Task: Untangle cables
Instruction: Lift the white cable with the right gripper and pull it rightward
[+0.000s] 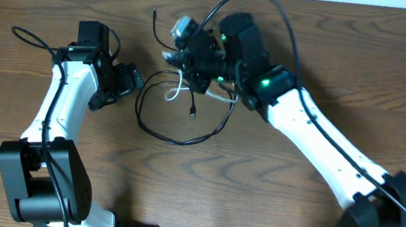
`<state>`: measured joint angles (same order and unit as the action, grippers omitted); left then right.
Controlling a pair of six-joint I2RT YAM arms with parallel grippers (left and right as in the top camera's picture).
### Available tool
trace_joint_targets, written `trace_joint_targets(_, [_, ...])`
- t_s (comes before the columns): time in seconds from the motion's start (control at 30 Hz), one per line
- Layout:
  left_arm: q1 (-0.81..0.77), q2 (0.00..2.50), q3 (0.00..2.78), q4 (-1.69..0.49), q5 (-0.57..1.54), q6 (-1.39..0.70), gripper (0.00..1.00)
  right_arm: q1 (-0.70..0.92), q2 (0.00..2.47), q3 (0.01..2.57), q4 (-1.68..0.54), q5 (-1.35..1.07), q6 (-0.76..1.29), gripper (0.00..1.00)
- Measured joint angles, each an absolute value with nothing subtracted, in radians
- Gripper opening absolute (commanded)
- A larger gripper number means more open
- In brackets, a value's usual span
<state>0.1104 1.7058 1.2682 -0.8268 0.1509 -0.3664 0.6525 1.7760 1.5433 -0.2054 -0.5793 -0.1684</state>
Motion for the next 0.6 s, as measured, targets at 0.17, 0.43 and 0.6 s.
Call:
trace_joint_targets(0.17, [0.11, 1.706, 1.268, -0.826, 0.15, -0.366, 0.98, 0.65, 1.76, 1.544, -0.09, -0.548, -0.165, 0.01])
trace_joint_targets(0.43, [0.11, 1.706, 1.268, -0.826, 0.151, -0.366, 0.98, 0.647, 1.76, 1.544, 0.192, -0.48, -0.139, 0.01])
trace_joint_targets(0.6, [0.11, 1.706, 1.268, -0.827, 0.15, -0.366, 0.98, 0.641, 1.76, 1.544, 0.437, -0.447, -0.135, 0.01])
